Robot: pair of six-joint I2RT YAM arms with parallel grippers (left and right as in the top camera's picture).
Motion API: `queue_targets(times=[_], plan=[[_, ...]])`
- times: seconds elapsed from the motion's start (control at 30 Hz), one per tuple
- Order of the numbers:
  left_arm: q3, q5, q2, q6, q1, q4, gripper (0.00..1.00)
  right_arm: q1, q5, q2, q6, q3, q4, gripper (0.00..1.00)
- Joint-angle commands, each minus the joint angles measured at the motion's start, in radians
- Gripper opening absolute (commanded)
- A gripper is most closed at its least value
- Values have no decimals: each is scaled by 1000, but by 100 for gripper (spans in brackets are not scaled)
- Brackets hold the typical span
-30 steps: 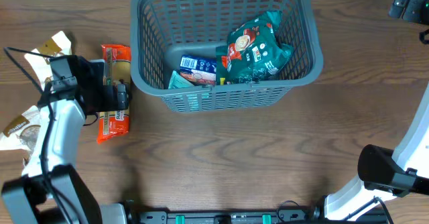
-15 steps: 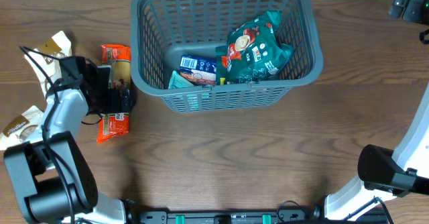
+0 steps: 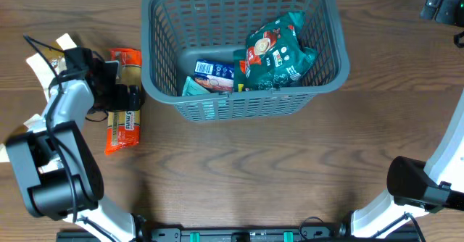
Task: Pack container
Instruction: 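Close the left gripper on the spaghetti packet and lift it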
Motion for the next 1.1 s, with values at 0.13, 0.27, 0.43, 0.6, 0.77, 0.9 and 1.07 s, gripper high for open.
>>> queue_targets(times=[0.13, 0.27, 0.43, 0.6, 0.77, 0.9, 1.07], plan=[[67, -21, 55, 23, -18, -5, 98, -7, 13, -23, 14, 11, -1, 99], [71, -22, 77, 19, -18, -5, 98, -7, 13, -23, 14, 11, -2, 99], [71, -21, 106, 12, -18, -4, 98, -7, 13, -23, 14, 11, -1, 99], [71, -21, 120, 12, -18, -3, 98, -7, 13, -23, 14, 11, -2, 99], [71, -11, 121, 8, -18, 0, 98, -7, 13, -23, 14, 11, -1, 99], [71, -1, 120, 8, -18, 0, 70, -7, 13, -23, 14, 11, -1, 99], [71, -1, 120, 8, -18, 0, 49, -7, 13, -23, 14, 11, -2, 99]])
